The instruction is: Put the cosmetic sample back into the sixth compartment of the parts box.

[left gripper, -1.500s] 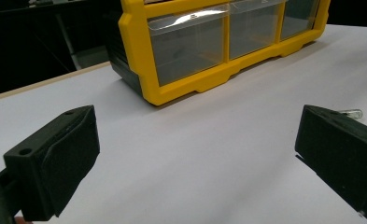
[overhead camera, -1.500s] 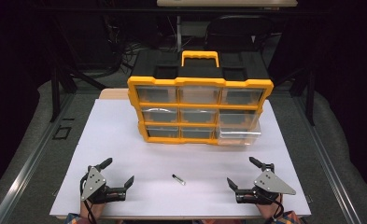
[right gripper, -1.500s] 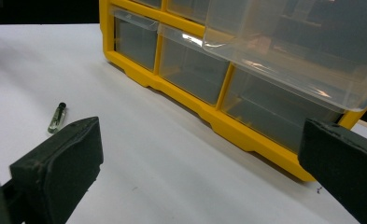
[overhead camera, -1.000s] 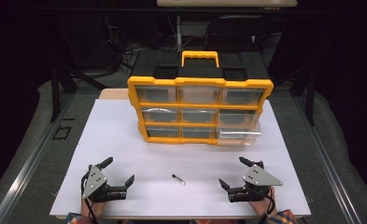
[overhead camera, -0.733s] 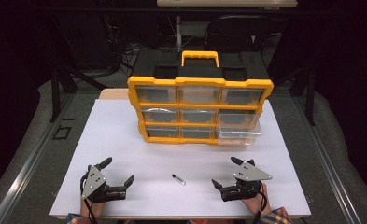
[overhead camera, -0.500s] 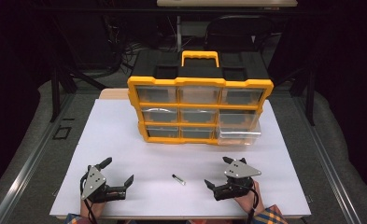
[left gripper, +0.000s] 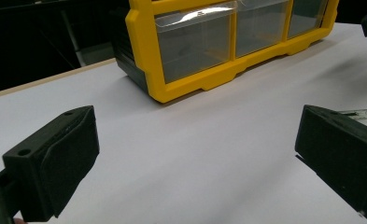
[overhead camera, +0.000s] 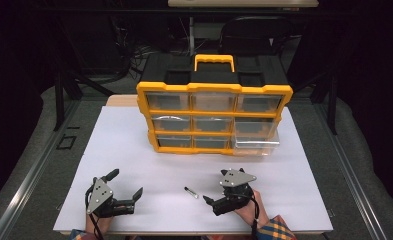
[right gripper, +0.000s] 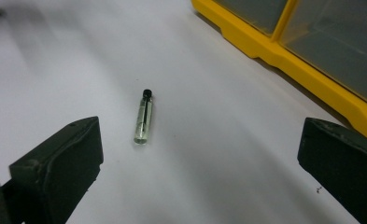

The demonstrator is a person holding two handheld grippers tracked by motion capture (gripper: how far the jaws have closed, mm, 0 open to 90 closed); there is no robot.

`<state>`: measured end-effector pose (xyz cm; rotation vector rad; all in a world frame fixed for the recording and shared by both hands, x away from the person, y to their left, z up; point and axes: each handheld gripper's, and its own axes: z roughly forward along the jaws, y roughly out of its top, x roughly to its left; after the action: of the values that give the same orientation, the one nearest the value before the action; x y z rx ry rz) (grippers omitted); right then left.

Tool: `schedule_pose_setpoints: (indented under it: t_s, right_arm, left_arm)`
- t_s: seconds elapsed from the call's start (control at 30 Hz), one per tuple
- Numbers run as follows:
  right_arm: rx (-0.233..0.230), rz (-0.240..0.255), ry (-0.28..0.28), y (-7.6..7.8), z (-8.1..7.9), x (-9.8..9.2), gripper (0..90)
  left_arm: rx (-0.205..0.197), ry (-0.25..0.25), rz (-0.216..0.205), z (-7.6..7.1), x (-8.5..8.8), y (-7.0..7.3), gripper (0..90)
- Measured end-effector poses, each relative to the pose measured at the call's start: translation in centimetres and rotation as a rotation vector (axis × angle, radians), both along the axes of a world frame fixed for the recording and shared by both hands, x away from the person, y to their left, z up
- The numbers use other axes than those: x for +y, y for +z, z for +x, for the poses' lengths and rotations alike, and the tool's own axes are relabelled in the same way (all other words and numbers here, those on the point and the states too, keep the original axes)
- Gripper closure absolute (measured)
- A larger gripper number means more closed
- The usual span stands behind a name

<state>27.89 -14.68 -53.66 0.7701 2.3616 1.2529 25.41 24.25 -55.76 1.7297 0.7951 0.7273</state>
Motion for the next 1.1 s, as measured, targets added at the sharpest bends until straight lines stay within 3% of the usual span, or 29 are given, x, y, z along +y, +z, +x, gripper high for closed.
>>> schedule_pose_setpoints:
  t_s: [0.2,0.7,0.97,1.1]
  right_arm:
    - [0.01,-0.01,0.008,0.2,0.1,0.8,0.0]
    - [0.082,-0.103,0.065,0.0,1.2,4.6,0.0]
    - [0.107,-0.147,0.073,0.1,1.7,5.7,0.6]
    - [0.127,-0.187,0.067,0.4,1.9,6.5,18.2]
  left_arm:
    - [-0.002,-0.003,0.004,-0.1,-0.1,0.0,0.0]
    - [-0.008,-0.012,0.011,-0.1,-0.3,0.0,0.0]
    - [-0.006,-0.019,0.017,0.0,-0.4,0.0,0.0]
    - [-0.004,-0.02,0.018,0.0,-0.4,0.0,0.0]
